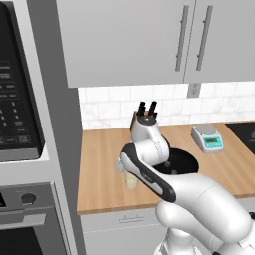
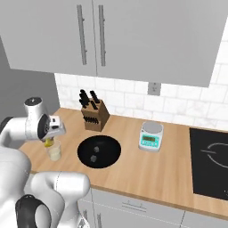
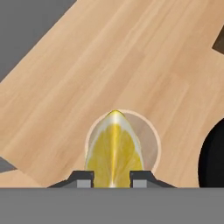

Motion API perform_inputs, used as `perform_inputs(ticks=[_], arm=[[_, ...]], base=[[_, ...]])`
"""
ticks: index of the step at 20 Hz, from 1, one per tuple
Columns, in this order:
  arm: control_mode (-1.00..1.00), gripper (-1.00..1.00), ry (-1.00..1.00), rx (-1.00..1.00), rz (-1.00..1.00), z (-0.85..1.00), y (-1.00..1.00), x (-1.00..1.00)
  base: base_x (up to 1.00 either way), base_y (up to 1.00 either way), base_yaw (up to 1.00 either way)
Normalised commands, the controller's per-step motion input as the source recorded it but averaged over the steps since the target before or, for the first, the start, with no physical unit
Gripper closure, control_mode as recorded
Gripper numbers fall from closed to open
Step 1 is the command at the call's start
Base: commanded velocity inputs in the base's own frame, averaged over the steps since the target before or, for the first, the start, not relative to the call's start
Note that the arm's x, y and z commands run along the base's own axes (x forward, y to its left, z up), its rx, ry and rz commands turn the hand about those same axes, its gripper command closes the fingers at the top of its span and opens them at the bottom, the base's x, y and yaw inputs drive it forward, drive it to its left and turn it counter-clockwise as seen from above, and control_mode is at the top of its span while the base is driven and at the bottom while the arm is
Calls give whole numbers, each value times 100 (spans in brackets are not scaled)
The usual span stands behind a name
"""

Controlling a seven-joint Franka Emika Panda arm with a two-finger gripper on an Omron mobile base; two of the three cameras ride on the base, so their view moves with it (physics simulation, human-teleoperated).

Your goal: Grab a lemon wedge from the fridge and one ice cube from the ice bowl, and put them in the glass of lemonade.

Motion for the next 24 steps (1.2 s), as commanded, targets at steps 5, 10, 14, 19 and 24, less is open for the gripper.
perform_inputs(ticks=[5, 10, 14, 19, 24], arm=[[-100, 100, 0, 0, 5, -16, 0, 4], [-100, 100, 0, 0, 0, 0, 10, 26], [-100, 100, 0, 0, 0, 0, 6, 16], [-100, 100, 0, 0, 0, 0, 0, -15], [-100, 100, 0, 0, 0, 0, 1, 0]], base=[[0, 0, 0], [0, 0, 0], [0, 0, 0], [0, 0, 0], [0, 0, 0]])
